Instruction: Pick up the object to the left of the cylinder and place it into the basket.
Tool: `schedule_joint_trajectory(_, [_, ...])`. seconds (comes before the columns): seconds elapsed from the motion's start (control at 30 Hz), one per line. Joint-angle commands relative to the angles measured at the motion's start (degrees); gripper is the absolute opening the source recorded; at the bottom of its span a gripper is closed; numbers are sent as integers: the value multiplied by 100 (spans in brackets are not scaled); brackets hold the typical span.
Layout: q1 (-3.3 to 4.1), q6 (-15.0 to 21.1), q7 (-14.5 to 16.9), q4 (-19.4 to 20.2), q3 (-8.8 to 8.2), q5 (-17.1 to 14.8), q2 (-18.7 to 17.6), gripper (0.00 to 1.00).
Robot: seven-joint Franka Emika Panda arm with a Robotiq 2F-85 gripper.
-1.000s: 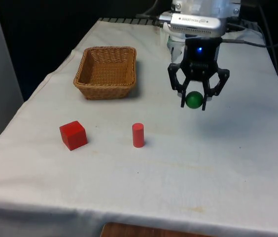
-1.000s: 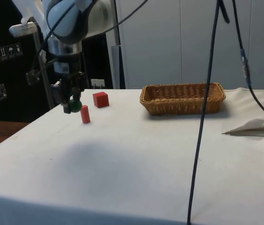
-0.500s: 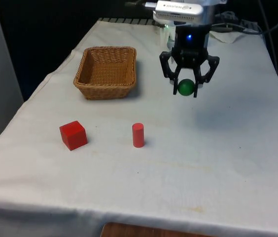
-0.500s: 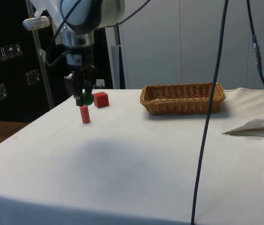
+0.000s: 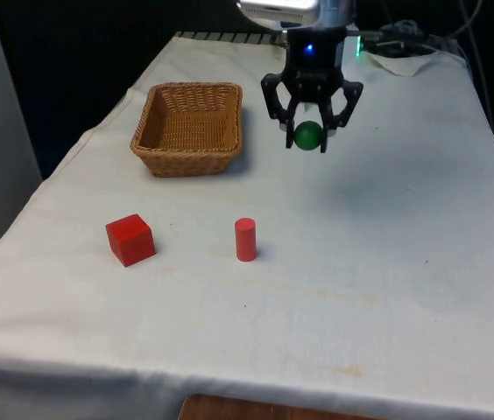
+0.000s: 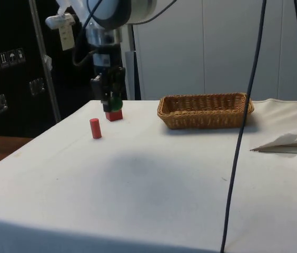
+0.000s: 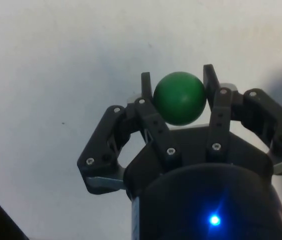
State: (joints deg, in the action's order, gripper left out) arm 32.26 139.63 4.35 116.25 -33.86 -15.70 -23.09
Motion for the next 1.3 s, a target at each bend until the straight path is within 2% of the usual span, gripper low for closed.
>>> schedule_joint_trajectory(0.0, [17, 115, 40, 138, -57, 46, 92, 0])
schedule_joint_trajectory(0.1, [6, 155, 160, 292, -143, 46, 189, 0])
schedule_joint_trajectory(0.13, [0, 52, 138, 206, -109, 6, 132, 0])
schedule_joint_trajectory(0.17, [0, 166, 195, 332, -166, 46, 212, 0])
schedule_joint_trajectory(0.37, [-29, 241, 435, 602, -321, 34, 372, 0])
schedule_joint_trajectory(0.4, [-34, 155, 418, 521, -298, 6, 315, 0])
schedule_joint_trajectory(0.43, [-34, 246, 464, 630, -344, 34, 395, 0])
schedule_joint_trajectory(0.67, [-63, 309, 739, 911, -527, 34, 567, 0])
schedule_joint_trajectory(0.7, [-69, 223, 733, 854, -516, 6, 521, 0])
schedule_joint_trajectory(0.73, [-74, 327, 814, 985, -579, 34, 613, 0])
schedule_joint_trajectory(0.93, [-80, 269, 980, 1094, -699, 6, 665, 0])
schedule_joint_trajectory(0.97, [-92, 361, 1026, 1186, -733, 29, 733, 0])
schedule_joint_trajectory(1.2, [-115, 418, 1381, 1473, -997, 29, 905, 0])
schedule_joint_trajectory(1.23, [-103, 338, 1341, 1398, -974, 6, 842, 0])
schedule_joint_trajectory(1.27, [-120, 418, 1415, 1495, -1031, 29, 922, 0])
